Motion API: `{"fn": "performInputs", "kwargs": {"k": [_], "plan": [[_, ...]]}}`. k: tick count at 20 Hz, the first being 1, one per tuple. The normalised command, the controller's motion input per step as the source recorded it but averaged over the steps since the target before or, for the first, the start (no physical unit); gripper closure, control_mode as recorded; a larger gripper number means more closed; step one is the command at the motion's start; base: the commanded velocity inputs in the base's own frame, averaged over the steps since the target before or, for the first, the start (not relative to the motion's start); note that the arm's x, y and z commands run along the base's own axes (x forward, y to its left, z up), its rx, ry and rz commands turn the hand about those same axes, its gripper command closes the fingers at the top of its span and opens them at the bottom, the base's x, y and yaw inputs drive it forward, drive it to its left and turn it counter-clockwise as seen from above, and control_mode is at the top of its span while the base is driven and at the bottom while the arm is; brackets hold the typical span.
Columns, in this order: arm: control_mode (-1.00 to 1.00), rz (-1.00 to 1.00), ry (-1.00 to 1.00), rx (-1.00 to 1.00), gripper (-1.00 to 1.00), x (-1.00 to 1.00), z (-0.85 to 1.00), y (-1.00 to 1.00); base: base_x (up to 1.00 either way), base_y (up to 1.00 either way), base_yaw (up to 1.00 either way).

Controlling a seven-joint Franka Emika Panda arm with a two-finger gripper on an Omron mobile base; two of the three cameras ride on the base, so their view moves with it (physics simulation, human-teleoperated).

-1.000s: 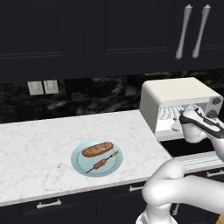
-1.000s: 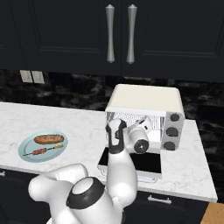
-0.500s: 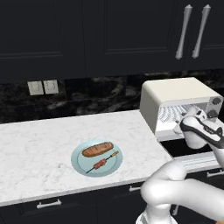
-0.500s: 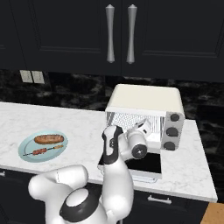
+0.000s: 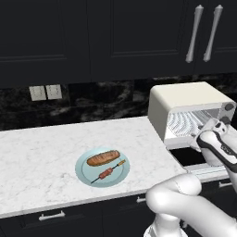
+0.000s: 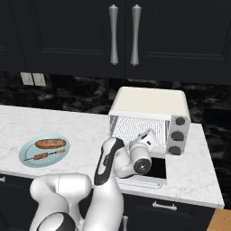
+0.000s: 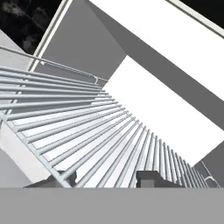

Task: Pick up the kebab skewer and baguette bread, and place them inside the toaster oven. Close the toaster oven door and start by setting the timer.

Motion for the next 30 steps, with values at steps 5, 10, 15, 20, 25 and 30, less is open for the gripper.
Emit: {"fn": "performInputs", "kwargs": {"k": [5,10,15,20,25,30], "plan": [[-1.0,0.0,0.04,0.0,1.0,-0.42,0.17,-0.15,0.0,0.0,0.0],[-1.0,0.0,0.03,0.0,1.0,-0.45,0.17,-0.16,0.0,0.0,0.0],[-1.0,0.0,0.03,0.0,1.0,-0.52,0.15,-0.15,0.0,0.0,0.0],[-1.0,0.0,0.03,0.0,1.0,-0.41,0.33,-0.12,0.0,0.0,0.0],[-1.0,0.0,0.18,0.0,1.0,-0.4,0.75,0.0,0.0,0.0,0.0],[-1.0,0.0,0.19,0.0,1.0,-0.43,0.94,0.0,0.0,0.0,0.0]]}}
